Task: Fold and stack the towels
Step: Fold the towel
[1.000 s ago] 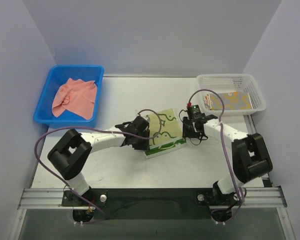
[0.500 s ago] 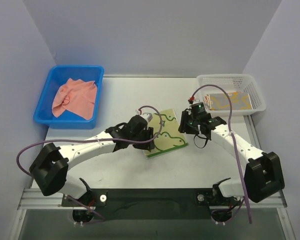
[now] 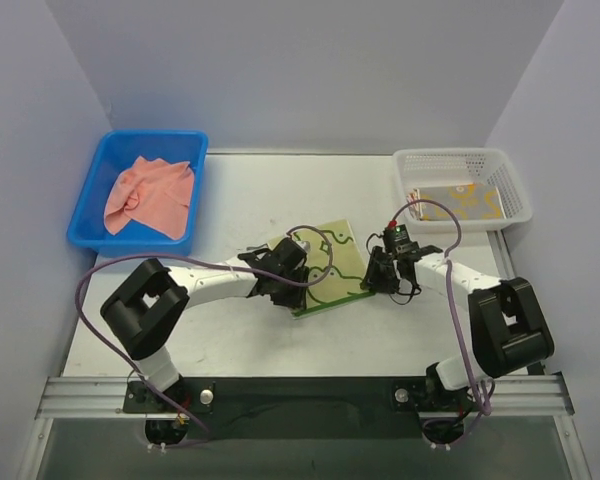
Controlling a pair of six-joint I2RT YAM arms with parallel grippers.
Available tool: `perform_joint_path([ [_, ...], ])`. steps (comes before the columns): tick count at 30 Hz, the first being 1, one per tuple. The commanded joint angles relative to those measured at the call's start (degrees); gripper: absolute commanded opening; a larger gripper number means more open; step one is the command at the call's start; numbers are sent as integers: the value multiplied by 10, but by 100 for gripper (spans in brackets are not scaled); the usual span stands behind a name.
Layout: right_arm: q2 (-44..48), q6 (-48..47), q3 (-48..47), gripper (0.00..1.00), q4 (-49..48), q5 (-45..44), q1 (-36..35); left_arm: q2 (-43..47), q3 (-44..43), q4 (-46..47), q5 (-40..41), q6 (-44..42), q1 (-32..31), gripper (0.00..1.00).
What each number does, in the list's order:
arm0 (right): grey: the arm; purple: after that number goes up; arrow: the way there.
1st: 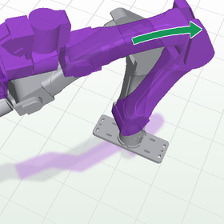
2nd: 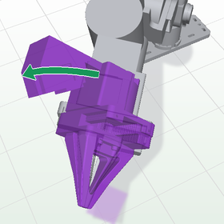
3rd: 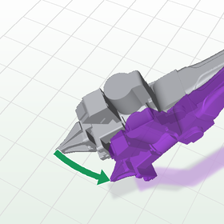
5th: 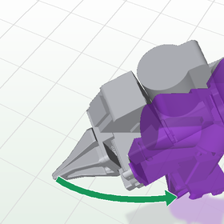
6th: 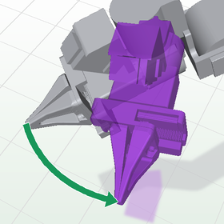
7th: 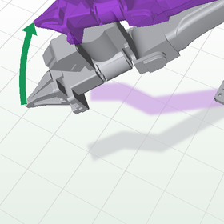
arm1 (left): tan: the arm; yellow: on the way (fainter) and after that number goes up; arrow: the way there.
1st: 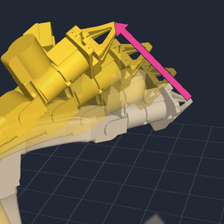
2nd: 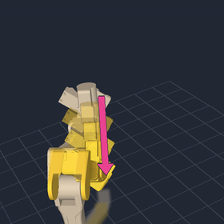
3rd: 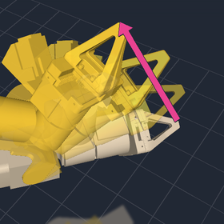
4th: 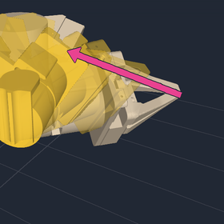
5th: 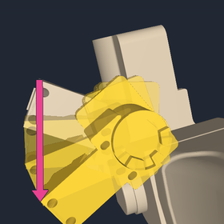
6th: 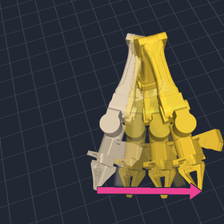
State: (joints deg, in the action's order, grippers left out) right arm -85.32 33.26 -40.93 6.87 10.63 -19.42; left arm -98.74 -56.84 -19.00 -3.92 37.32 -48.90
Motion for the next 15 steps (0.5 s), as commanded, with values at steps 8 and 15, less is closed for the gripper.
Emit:
perform_joint_path([
  [8, 167, 63, 31, 47, 8, 48, -6, 148, 50, -37, 9, -10, 7, 62],
  [15, 112, 109, -58, 92, -195, 69, -9, 137, -24, 85, -42, 0, 116, 82],
])
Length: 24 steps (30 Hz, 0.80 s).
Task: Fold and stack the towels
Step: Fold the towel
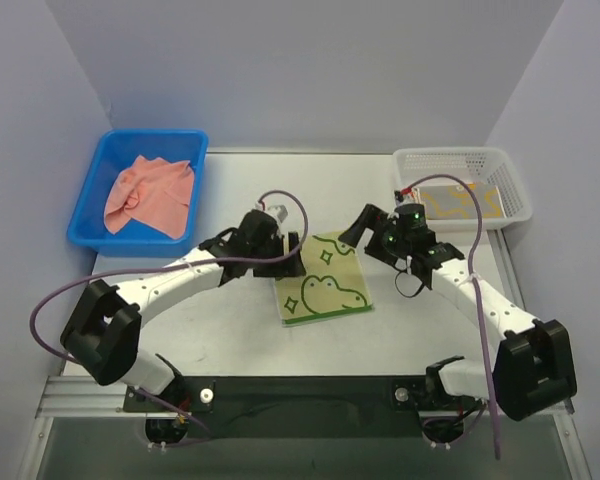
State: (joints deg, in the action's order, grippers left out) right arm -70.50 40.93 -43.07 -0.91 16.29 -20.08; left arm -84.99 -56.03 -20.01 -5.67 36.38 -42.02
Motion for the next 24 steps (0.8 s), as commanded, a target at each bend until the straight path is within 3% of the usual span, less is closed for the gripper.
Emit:
perform_joint_path([
  [1, -72, 55, -50, 93, -177, 15, -2, -21, -34, 122, -34, 21, 78, 80],
  [5, -182, 107, -88, 96, -319, 36, -3, -87, -47, 278, -93, 70, 118, 68],
  [10, -285, 140, -129, 100, -433, 63, -10, -166, -70, 350, -129, 100, 128, 59],
  [17, -379, 148, -160, 100, -459, 74, -26, -254, -59, 402, -125, 105, 145, 51],
  [24, -422, 143, -142, 100, -446, 59, -18, -277, 1, 432, -123, 127, 178, 48],
])
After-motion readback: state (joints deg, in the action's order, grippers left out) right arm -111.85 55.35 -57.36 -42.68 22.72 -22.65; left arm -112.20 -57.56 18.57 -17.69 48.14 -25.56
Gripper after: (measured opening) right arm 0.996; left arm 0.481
